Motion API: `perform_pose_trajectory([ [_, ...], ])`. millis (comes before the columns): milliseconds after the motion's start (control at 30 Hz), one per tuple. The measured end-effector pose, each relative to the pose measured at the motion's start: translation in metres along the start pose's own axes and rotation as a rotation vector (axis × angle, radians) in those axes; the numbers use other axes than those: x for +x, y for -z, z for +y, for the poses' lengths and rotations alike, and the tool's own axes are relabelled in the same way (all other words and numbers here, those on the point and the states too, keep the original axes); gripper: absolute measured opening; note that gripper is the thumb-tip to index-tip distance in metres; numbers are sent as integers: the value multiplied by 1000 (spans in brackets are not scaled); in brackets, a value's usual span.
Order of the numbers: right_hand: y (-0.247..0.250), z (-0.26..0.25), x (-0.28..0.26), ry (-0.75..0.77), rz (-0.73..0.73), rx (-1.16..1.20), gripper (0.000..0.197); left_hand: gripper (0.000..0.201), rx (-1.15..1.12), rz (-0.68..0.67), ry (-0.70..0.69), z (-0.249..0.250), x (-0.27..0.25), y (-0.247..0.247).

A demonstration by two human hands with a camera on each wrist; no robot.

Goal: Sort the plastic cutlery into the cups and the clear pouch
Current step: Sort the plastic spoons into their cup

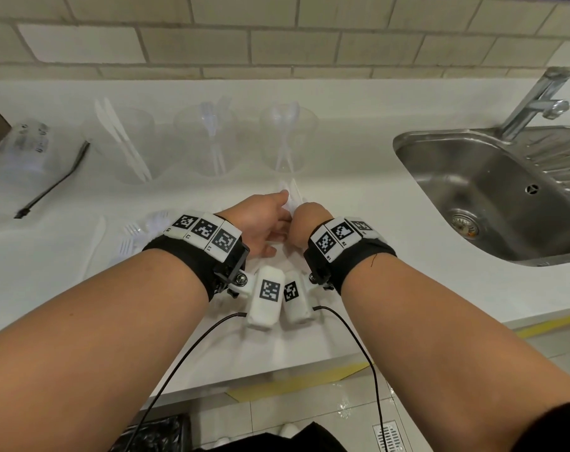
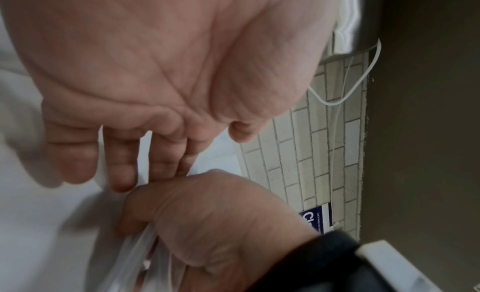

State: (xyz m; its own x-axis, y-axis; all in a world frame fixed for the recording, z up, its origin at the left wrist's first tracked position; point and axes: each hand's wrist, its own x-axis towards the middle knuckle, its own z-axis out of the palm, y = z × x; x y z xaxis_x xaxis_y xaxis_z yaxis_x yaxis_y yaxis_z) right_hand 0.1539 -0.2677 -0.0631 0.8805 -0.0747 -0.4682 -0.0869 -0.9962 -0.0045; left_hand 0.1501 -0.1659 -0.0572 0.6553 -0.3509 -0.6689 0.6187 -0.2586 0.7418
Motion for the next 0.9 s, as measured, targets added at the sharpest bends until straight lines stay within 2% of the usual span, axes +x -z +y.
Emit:
perform_pose_trajectory([
  [167, 1, -5, 3, -9, -26, -27, 38, 67, -74, 9, 4, -1, -2, 6],
  [300, 3, 5, 0, -12, 19, 72, 34, 73, -105, -20, -4, -3, -6, 8],
  [400, -4, 13, 0, -40, 131, 355, 19, 75, -160, -52, -26, -4, -9, 11],
  [467, 0, 16, -2, -110, 114, 383, 27, 73, -202, -55, -51, -5, -11, 15],
  [533, 7, 22, -2, -96, 84, 482, 18, 68, -259, -15, -93, -4, -14, 19],
  [567, 11, 26, -4, -67, 91, 614, 10, 65, -291, 16, -120, -4, -16, 21],
  [633, 21, 31, -10, 38, 164, 1079, 6, 60, -358, 65, -164, -1, -20, 26],
  [733, 41, 23, -26, 314, 245, 1741, 23, 62, -464, 29, -166, -1, -27, 36],
  [800, 55, 9, -43, 570, 252, 1958, 23, 64, -529, -57, -150, -3, -32, 39],
  [867, 60, -5, -56, 743, 276, 2002, 24, 65, -599, -170, -143, -8, -37, 38],
  [900, 59, -12, -60, 782, 288, 1971, 26, 66, -643, -235, -155, -10, -39, 37],
])
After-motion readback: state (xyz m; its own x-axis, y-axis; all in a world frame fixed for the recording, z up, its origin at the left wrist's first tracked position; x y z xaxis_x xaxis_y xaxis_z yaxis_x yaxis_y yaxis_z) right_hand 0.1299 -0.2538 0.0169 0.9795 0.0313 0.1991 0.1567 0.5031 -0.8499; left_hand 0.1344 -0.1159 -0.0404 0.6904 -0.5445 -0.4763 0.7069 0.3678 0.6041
